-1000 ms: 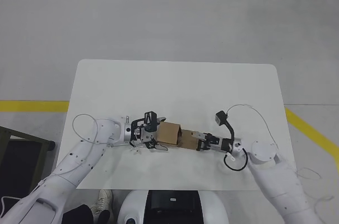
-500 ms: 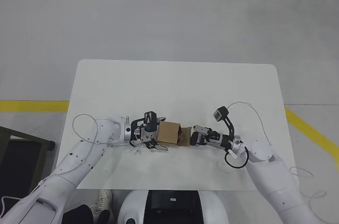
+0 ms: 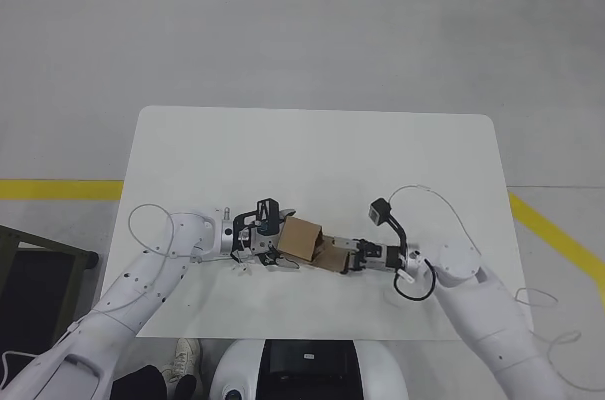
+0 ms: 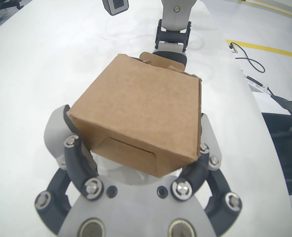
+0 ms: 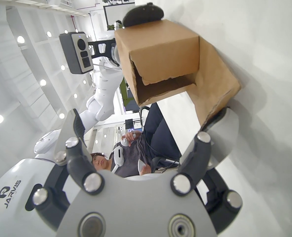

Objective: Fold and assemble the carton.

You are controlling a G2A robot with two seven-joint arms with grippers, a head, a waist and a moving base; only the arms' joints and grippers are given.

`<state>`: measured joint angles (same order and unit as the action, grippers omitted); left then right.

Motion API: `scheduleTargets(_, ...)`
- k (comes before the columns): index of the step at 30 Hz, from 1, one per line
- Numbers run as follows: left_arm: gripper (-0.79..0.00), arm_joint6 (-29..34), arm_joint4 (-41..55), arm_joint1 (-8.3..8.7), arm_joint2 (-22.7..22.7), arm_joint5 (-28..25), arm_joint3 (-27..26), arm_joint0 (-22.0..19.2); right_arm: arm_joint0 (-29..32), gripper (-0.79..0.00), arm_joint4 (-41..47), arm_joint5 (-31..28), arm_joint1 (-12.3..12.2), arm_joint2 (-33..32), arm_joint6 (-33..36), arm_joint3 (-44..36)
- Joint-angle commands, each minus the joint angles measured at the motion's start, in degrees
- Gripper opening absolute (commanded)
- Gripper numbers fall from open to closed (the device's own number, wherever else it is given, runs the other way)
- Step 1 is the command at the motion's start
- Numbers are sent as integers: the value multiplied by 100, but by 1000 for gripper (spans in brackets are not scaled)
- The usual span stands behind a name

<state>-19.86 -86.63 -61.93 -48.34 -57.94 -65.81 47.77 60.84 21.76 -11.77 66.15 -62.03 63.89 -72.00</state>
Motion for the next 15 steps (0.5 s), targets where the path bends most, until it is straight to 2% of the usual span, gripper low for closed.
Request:
scheduleTargets(1, 0, -2, -9, 1, -4, 12, -4, 3, -10, 0, 54, -10, 9, 31, 18, 47)
scheduleTargets(7, 0, -7, -35, 2, -11, 13, -20, 6, -13, 0, 377, -245, 48, 46, -69, 109)
scheduleTargets(12, 0, -19, -39, 1, -17, 14, -28, 9, 84, 0, 1051, -710, 91, -46, -112, 188)
scheduleTargets(15, 0, -16, -52, 0, -17, 10, -35, 6, 31, 0, 816, -577, 79, -27, -122, 344)
